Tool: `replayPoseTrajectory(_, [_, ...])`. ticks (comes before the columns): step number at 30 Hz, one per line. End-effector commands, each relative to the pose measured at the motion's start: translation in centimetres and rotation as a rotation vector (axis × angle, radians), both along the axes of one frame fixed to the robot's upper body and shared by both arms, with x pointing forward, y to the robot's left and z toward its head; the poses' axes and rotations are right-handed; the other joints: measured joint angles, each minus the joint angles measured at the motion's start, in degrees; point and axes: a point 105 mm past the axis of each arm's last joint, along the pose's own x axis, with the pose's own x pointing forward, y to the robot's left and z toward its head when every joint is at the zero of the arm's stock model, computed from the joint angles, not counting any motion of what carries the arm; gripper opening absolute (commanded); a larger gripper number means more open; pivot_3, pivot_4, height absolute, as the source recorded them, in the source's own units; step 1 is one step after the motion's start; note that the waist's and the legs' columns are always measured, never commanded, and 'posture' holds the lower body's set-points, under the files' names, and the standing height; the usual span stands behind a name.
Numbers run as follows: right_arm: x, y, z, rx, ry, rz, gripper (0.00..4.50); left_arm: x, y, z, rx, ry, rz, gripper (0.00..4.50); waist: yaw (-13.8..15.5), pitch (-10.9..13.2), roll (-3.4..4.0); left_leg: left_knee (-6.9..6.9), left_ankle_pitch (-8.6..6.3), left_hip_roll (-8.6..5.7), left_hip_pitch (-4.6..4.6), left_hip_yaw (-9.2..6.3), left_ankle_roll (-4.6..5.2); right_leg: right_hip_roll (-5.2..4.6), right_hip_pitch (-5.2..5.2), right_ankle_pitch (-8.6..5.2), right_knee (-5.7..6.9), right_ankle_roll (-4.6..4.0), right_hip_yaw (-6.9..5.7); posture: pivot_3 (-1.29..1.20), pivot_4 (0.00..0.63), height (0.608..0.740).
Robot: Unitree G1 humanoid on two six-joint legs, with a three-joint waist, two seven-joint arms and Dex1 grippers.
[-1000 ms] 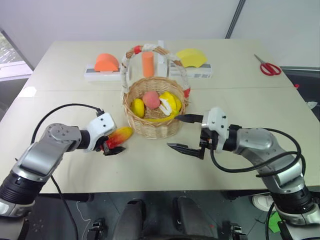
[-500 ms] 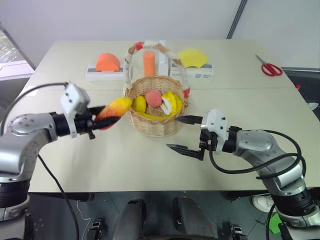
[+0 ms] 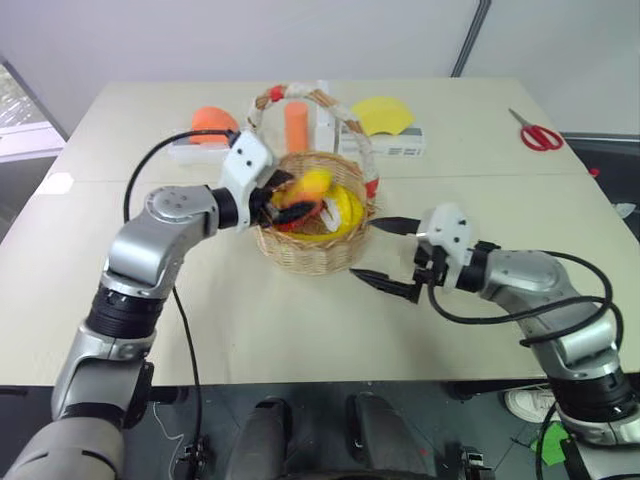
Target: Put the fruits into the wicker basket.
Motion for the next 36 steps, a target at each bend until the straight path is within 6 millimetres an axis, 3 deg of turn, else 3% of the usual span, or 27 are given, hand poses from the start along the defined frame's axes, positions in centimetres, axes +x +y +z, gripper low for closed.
replayPoseTrajectory(1, [1.0,-4.0,0.7,0.036,-0.008,-0.21,4.5,-1.1,-0.1,3.6,-0.073,-0.165,-0.083,4.45,0.15,0.0,0.0,0.0,0.0,-0.02,0.0,0.0,0.0,-0.04,0.01,0.0,0.0,0.0,0.0,0.0,0.15,0.74])
replayPoseTrajectory(6, [0.7,-7.6,-0.8,-0.008,0.018,-0.364,4.5,-3.8,-0.3,2.9,-0.127,-0.153,-0.22,4.45,-0.01,-0.01,0.01,-0.04,0.0,-0.03,0.01,0.04,0.0,-0.08,0.01,0.0,-0.04,0.0,0.03,0.0,0.15,0.74])
replayPoseTrajectory(11, [0.7,-8.5,-4.0,-0.046,0.09,-0.423,4.5,-8.3,-2.0,-0.7,-0.047,-0.035,-0.421,4.45,-0.42,-0.01,0.02,-0.03,0.0,0.02,0.08,0.08,0.0,-0.01,0.04,0.0,0.0,0.0,0.09,0.0,0.15,0.74])
replayPoseTrajectory(20, [2.2,-10.0,-7.1,-0.096,0.136,-0.491,4.5,-9.5,-3.5,-3.1,-0.018,0.014,-0.433,4.45,-0.09,-0.01,0.02,0.03,-0.01,-0.01,0.09,0.09,0.02,0.0,0.1,0.0,0.0,0.01,0.09,0.0,0.15,0.74])
replayPoseTrajectory(23, [2.4,-10.2,-7.3,-0.088,0.136,-0.495,3.59,-9.4,-3.5,-3.2,-0.021,0.012,-0.425,4.5,-0.17,-0.01,0.03,0.03,0.0,0.0,0.09,0.08,0.02,0.01,0.1,0.0,0.0,0.01,0.08,0.0,0.15,0.74])
replayPoseTrajectory(26, [2.5,-10.1,-7.0,-0.078,0.109,-0.484,2.07,-9.2,-3.4,-3.2,-0.018,0.007,-0.414,4.5,-0.17,-0.01,0.03,0.03,0.0,0.0,0.1,0.09,0.01,0.01,0.1,0.0,0.01,0.01,0.09,0.0,0.15,0.74])
replayPoseTrajectory(28, [2.5,-9.7,-6.4,-0.074,0.07,-0.464,1.46,-8.8,-3.0,-3.0,-0.033,-0.001,-0.392,4.5,-0.17,-0.01,0.03,0.03,-0.01,0.0,0.1,0.09,0.02,0.02,0.1,0.0,0.01,0.01,0.09,0.0,0.15,0.74])
replayPoseTrajectory(32, [1.5,-7.5,-4.8,-0.072,0.005,-0.323,1.46,-7.6,-0.5,-2.2,-0.089,-0.012,-0.29,4.5,-0.34,-0.01,0.04,0.02,0.0,0.01,0.1,0.09,0.01,0.02,0.1,0.0,0.01,0.01,0.09,0.0,0.15,0.74])
replayPoseTrajectory(36, [-1.4,-2.7,-1.7,0.002,-0.005,-0.039,1.46,-6.2,4.7,-2.0,-0.118,0.004,-0.104,4.5,-0.46,0.0,0.06,0.02,-0.01,0.07,0.11,0.06,0.02,0.05,0.07,0.0,0.03,0.01,0.08,0.0,0.15,0.74])
